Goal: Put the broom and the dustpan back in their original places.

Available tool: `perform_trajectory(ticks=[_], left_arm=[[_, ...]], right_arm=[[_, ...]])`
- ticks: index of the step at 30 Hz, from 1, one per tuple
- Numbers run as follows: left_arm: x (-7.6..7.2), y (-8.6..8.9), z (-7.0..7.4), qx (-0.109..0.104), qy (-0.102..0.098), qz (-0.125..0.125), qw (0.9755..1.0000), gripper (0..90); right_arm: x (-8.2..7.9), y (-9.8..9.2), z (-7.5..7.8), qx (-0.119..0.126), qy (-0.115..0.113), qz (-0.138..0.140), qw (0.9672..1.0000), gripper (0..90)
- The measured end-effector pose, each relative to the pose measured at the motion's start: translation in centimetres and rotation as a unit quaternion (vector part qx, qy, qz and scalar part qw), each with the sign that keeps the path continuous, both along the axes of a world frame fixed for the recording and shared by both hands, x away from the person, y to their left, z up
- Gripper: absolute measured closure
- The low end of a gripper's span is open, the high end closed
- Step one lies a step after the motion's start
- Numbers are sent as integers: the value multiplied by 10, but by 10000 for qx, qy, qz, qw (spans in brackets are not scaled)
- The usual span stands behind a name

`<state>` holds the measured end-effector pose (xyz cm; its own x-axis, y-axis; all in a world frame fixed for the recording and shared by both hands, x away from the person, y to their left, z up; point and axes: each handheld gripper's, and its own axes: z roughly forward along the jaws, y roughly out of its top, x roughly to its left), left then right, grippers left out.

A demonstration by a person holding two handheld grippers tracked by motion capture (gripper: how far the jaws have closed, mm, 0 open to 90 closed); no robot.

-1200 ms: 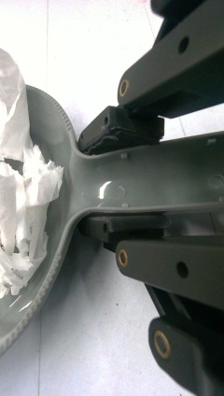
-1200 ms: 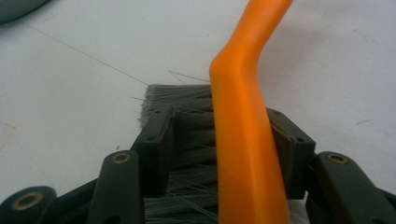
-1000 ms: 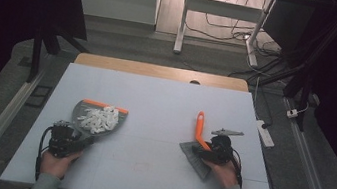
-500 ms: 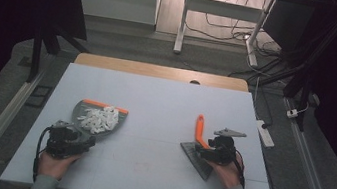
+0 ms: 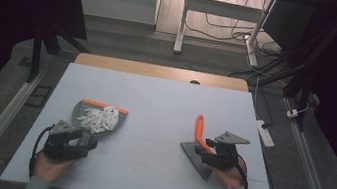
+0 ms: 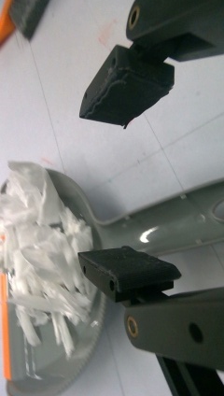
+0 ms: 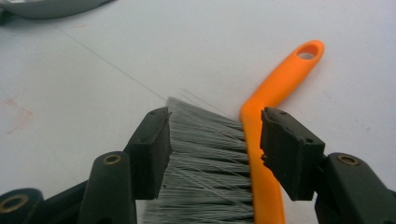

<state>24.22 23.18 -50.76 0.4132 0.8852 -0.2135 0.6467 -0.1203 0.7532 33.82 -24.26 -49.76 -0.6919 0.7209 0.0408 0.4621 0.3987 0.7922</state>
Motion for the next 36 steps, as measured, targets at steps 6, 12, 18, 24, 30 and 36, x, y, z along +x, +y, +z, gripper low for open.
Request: perform_trajectory(ticks=[6,12,18,24,30,36], left_arm=[[6,-5,3,13,-52,-475,9989,280],[9,-9,0,14,-11,-860,9963,277],[0,-10,-4,-55,70,-951,9954,277],[-2,-13,-3,-42,59,-926,9957,278],[-1,-8,-3,-82,76,-813,9966,278],[0,-8,-4,-111,101,-805,9966,277]], right_arm=[[-10,-1,1,-69,-202,212,9995,439],[-22,-7,-3,-277,-492,363,9977,444],[-33,-16,-3,-265,-607,512,9965,444],[-33,-24,-4,-142,-576,549,9967,444],[-31,-27,-4,-112,-597,559,9966,444],[-31,-25,-3,-91,-580,646,9962,444]])
